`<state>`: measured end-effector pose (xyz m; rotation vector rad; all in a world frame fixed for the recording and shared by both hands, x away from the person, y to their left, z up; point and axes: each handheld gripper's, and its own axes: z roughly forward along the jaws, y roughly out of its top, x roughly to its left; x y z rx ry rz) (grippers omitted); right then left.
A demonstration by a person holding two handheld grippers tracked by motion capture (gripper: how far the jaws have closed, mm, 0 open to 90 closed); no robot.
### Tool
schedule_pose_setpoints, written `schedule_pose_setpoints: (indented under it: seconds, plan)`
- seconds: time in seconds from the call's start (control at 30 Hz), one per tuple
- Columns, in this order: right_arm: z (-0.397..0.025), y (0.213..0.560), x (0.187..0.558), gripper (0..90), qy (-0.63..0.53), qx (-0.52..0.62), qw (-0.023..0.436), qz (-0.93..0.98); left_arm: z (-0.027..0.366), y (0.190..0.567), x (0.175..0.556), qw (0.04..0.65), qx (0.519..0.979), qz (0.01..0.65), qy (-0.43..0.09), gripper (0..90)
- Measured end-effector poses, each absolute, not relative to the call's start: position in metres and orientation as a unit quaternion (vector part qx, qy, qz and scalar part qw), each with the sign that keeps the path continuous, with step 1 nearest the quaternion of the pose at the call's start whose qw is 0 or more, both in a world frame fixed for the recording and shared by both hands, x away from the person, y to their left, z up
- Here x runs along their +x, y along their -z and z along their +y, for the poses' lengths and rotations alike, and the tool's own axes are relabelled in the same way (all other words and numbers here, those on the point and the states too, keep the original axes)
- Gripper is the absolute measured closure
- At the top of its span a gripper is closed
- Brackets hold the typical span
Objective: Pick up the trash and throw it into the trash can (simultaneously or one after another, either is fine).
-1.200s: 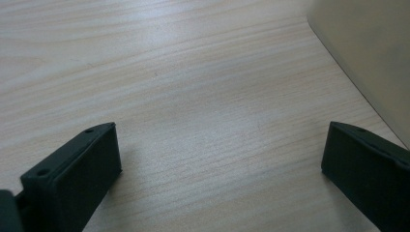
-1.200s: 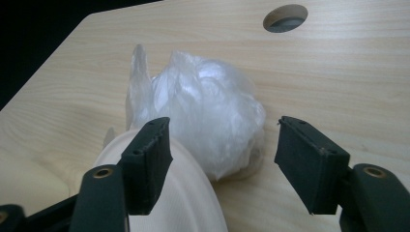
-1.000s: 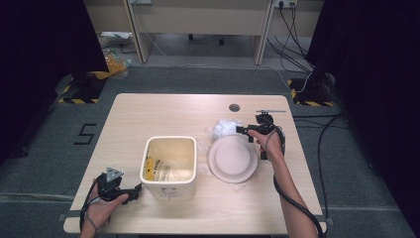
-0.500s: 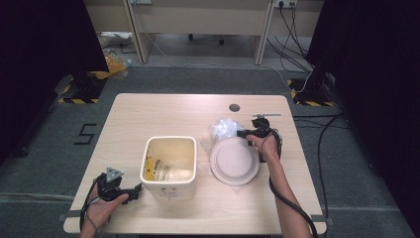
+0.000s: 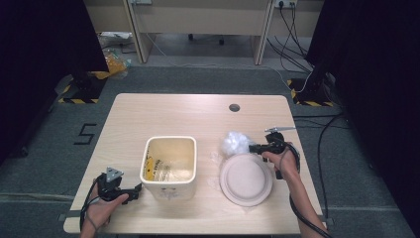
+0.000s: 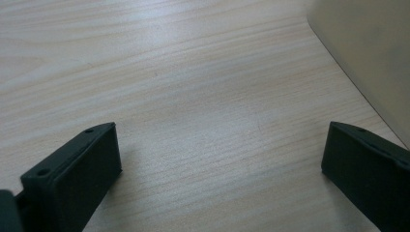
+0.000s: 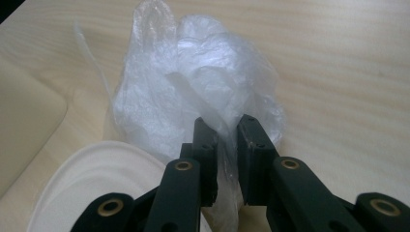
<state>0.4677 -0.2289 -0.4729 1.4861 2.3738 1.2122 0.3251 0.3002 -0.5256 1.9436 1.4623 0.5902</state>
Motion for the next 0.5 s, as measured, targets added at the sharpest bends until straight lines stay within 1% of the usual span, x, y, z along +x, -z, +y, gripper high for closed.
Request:
schedule_pose_setpoints:
  seconds: [0.03, 0.2, 0.33, 0.37, 0.4, 0.43, 0.5]
  plan:
    - [-0.229, 0.473, 0.468, 79.7, -0.397, 0.486, 0.045, 0.777, 0.300, 0.526, 0.325, 0.314, 0.737, 0.555, -0.224, 0.0]
    - [-0.253, 0.474, 0.437, 79.6, -0.402, 0.481, 0.042, 0.778, 0.300, 0.526, 0.325, 0.314, 0.737, 0.555, -0.224, 0.0]
    - [-0.261, 0.474, 0.426, 78.0, -0.405, 0.481, 0.048, 0.776, 0.300, 0.526, 0.325, 0.314, 0.737, 0.555, -0.224, 0.0]
    - [-0.262, 0.474, 0.422, 73.5, -0.409, 0.484, 0.053, 0.772, 0.300, 0.526, 0.325, 0.314, 0.738, 0.554, -0.224, 0.0]
    - [-0.262, 0.474, 0.422, 73.5, -0.409, 0.484, 0.053, 0.772, 0.300, 0.526, 0.325, 0.314, 0.738, 0.554, -0.224, 0.0]
    - [-0.262, 0.474, 0.421, 70.2, -0.410, 0.484, 0.056, 0.771, 0.300, 0.526, 0.325, 0.314, 0.739, 0.553, -0.223, 0.0]
    - [-0.259, 0.470, 0.418, 61.2, -0.412, 0.482, 0.072, 0.770, 0.299, 0.525, 0.324, 0.314, 0.742, 0.550, -0.222, 0.0]
